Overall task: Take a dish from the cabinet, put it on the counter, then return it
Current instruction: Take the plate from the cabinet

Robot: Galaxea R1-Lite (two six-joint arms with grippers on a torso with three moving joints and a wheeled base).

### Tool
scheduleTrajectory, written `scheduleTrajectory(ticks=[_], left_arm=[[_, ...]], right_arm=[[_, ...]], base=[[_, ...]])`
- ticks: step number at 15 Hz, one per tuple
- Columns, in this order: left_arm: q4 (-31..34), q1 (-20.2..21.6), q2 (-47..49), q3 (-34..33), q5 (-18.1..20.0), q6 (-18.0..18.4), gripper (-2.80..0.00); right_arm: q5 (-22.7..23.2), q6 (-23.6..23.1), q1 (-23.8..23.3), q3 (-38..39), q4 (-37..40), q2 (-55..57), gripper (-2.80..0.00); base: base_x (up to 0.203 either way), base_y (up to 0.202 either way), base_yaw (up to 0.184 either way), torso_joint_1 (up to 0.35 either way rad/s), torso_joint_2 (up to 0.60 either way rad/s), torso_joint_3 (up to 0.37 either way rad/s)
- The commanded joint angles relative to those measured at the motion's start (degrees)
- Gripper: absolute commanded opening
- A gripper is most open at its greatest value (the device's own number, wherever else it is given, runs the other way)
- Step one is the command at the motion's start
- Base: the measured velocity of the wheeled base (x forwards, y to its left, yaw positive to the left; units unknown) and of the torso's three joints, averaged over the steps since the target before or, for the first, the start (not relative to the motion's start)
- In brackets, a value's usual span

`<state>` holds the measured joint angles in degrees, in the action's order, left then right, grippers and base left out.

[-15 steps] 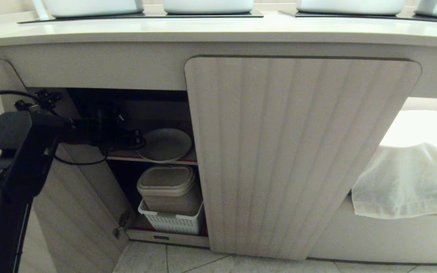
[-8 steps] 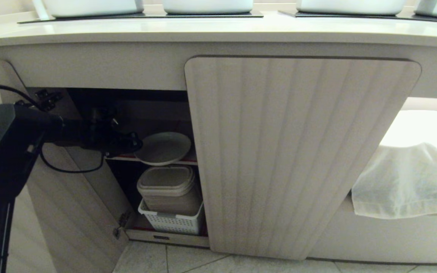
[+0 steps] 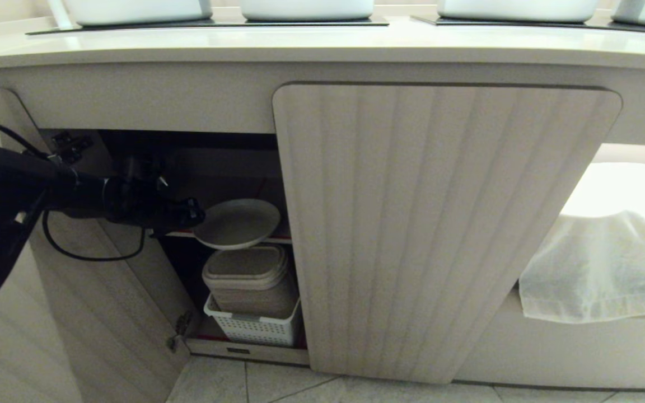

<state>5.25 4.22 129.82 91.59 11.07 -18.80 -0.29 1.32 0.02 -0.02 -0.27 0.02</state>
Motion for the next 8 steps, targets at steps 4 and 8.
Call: scheduleTrajectory(ticks=[4,8], left_arm=[[-0.1,-0.1,-3.4,-3.7,0.3,-0.2,-2.8],[-4.2,0.0,-7.1,-11.8,0.4,-0.1,-2.8]], right_arm=[[0.0,0.0,0.0,0.0,0.0,0.0,-2.8],[0.0,0.0,0.0,0.0,-0.1,0.0,-2.8]], base=[[0.0,0.0,0.0,0.0,0.0,0.0],[0.0,0.0,0.0,0.0,0.0,0.0]])
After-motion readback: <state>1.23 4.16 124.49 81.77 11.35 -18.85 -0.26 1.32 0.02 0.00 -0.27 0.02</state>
